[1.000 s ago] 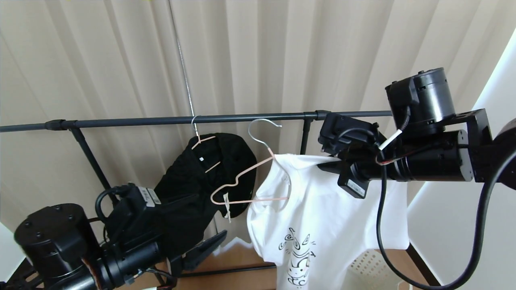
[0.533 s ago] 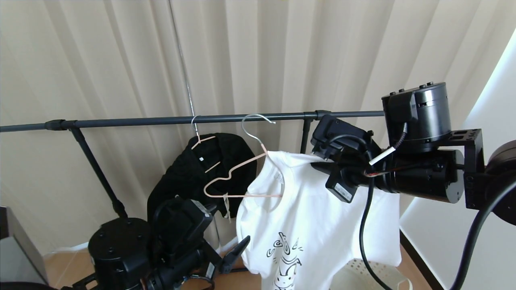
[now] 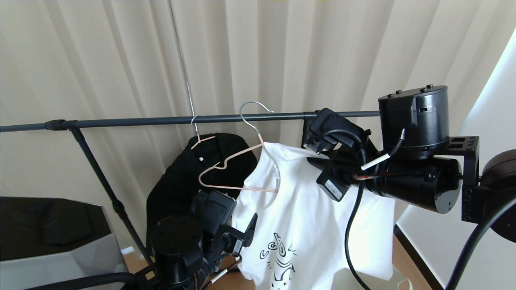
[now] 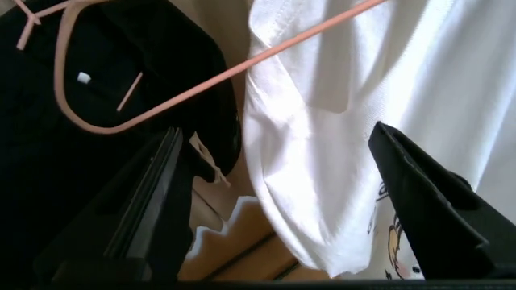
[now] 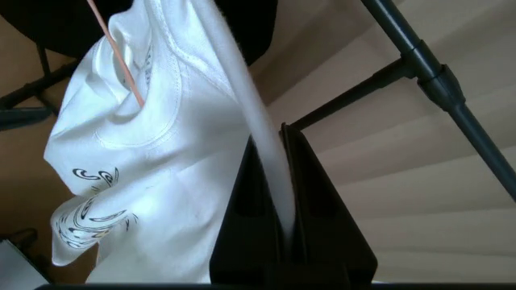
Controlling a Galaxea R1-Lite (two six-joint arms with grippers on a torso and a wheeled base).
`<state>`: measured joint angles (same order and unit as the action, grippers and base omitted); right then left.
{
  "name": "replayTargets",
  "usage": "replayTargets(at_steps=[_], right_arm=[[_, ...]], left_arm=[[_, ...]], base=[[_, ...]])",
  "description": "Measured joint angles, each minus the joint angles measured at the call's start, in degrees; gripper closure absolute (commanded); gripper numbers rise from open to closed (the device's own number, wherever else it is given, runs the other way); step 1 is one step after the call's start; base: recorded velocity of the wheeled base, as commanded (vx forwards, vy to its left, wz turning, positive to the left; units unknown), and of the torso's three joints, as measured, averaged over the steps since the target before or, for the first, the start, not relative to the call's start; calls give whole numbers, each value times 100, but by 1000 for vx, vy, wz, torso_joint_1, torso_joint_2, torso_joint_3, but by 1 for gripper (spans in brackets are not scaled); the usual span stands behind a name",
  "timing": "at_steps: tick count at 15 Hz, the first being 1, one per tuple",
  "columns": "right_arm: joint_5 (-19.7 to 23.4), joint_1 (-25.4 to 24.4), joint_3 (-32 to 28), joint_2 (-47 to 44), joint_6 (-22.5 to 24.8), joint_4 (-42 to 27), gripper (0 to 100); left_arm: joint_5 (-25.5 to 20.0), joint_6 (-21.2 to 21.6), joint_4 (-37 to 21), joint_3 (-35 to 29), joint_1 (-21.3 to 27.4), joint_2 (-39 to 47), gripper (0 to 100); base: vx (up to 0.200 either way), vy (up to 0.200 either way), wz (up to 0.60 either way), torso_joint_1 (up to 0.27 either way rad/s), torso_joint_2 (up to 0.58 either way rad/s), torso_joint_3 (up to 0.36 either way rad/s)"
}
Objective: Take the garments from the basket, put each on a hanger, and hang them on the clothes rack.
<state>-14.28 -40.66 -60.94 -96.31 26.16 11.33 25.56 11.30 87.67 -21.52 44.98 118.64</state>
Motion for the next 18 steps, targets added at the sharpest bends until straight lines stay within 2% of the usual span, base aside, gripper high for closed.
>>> replayTargets(at_steps=[3, 8, 10, 18], right_arm=[[-6, -79, 52, 28, -9, 52, 100], [-6, -157, 69, 94, -16, 52, 100], [-6, -168, 77, 138, -66, 50, 100], [-15, -41, 151, 254, -263, 50, 100]], left_arm=[[333, 24, 218, -332, 29, 402, 0], [739, 121, 227, -811, -6, 936, 0], [1051, 244, 227, -946, -63, 1085, 0], [1275, 139, 227, -1114, -372, 1168, 0]], base=[[0, 0, 0, 0, 0, 0], [0, 0, 0, 0, 0, 0], [0, 0, 0, 0, 0, 0], [0, 0, 0, 0, 0, 0]])
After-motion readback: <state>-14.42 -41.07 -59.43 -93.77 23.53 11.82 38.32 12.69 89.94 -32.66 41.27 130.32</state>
